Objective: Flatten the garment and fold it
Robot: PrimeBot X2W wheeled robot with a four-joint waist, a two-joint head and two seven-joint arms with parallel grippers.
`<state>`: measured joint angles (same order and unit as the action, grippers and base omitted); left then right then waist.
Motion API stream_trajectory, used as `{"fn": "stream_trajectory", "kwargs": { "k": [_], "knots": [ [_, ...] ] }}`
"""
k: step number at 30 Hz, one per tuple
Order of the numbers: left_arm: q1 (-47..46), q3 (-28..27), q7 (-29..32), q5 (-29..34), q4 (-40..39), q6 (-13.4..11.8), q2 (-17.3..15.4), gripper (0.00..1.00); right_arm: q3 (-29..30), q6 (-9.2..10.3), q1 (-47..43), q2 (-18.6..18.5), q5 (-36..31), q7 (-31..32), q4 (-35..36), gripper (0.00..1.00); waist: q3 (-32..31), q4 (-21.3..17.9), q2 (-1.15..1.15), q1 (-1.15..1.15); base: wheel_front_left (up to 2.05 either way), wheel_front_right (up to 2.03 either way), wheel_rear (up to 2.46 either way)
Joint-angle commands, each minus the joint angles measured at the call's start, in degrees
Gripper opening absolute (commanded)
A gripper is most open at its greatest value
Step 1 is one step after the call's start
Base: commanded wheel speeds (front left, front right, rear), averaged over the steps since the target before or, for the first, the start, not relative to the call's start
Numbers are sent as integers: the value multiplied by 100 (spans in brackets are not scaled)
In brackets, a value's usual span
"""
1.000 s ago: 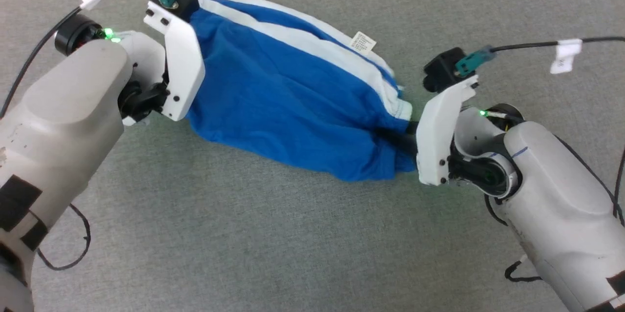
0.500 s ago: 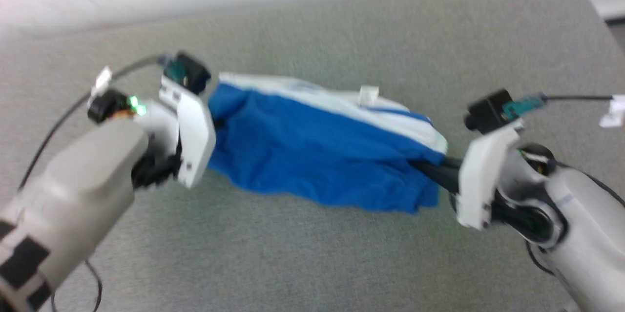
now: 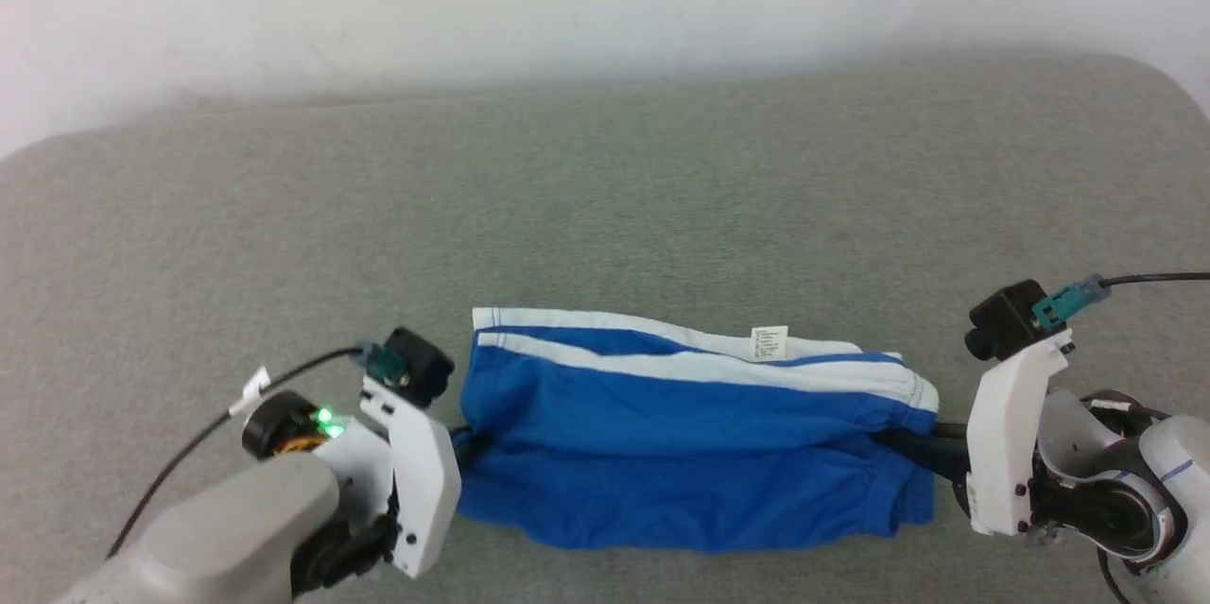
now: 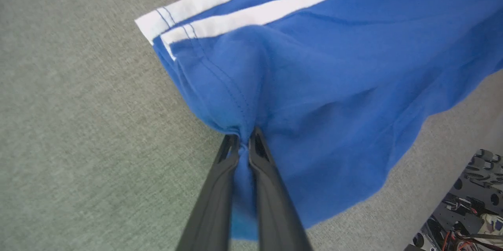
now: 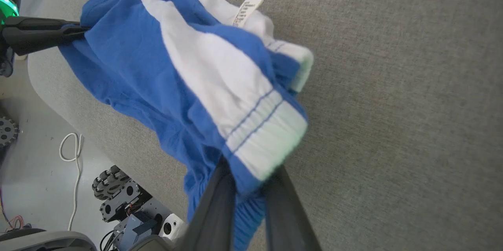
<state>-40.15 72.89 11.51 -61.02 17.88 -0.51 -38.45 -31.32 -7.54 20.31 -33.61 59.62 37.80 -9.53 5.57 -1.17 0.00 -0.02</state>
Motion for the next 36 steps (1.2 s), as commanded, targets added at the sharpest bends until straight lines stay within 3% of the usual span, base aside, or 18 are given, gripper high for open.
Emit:
{"fn": "stream_trajectory", "kwargs": {
  "k": [1,9,10,11,12,17,22,26,28,32,36],
  "knots": [
    [83,11,-23,11,-5,-78,-25,0,28,5,2,44,-30,19,-128,0,151,77,0,2,0,0,0],
    [248,-8,-126,-15,510,-151,238,0,-422,5,367,329,-659,-159,-1068,0,540,58,0,2,0,0,0],
    [252,-24,-218,12,580,-173,280,11,-464,5,395,345,-689,-242,-1134,68,528,56,0,2,0,0,0],
    [274,-58,-342,19,635,-195,327,91,-484,5,430,346,-724,-358,-1171,100,491,44,0,2,0,0,0],
    [309,-90,-482,27,671,-208,362,100,-511,5,465,324,-777,-469,-1187,100,428,24,0,2,0,0,0],
    [550,-282,-1267,118,665,-434,379,100,-624,5,521,36,-844,-710,-872,100,72,-48,0,2,0,0,0],
    [891,-613,-2390,416,395,-1157,285,100,-540,5,573,-671,-849,-550,81,100,-301,-80,0,2,0,0,0],
    [1105,-996,-2633,929,-81,-1925,176,100,-301,5,578,-1116,-787,-158,851,100,-433,-33,0,2,0,0,0],
    [1251,-1448,-2645,1315,-479,-2317,167,100,-139,5,542,-1231,-770,64,1114,100,-456,2,0,2,0,0,0],
    [1868,-2392,-2648,2207,-1285,-2965,220,100,184,5,365,-1163,-886,566,1231,100,-435,69,0,2,0,0,0],
    [2514,-3243,-2649,2943,-1803,-3293,392,100,522,5,62,-685,-1071,1045,885,100,-340,148,0,2,0,0,0]
  ]
}}
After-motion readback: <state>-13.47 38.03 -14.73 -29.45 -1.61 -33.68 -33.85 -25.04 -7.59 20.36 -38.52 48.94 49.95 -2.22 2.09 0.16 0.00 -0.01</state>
